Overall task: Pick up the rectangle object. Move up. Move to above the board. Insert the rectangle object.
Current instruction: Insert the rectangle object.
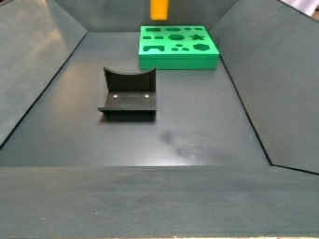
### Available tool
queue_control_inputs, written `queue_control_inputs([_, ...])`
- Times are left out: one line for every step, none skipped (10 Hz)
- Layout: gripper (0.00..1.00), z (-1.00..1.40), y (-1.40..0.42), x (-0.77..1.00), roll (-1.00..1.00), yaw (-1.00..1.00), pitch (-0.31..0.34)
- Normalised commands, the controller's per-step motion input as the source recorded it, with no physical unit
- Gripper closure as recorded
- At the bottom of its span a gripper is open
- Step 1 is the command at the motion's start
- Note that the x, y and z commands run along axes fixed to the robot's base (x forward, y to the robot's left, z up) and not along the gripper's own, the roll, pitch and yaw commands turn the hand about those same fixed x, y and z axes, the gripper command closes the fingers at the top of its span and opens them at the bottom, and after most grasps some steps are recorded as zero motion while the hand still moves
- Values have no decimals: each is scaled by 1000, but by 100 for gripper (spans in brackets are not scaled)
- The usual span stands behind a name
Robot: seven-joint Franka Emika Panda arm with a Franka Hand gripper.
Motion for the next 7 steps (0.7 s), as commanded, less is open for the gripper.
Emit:
queue_control_inputs([100,0,-146,306,7,-340,0])
queue_control_inputs([100,0,-194,351,30,-400,0])
queue_control_inputs([100,0,-129,174,63,-220,0])
queue_control_inputs([100,-9,-160,200,89,-131,0])
queue_control_inputs([100,-31,-29,100,69,-89,0])
queue_control_inputs([100,-51,0,0,64,-49,0])
queue_control_inputs([100,-257,0,0,181,-37,0])
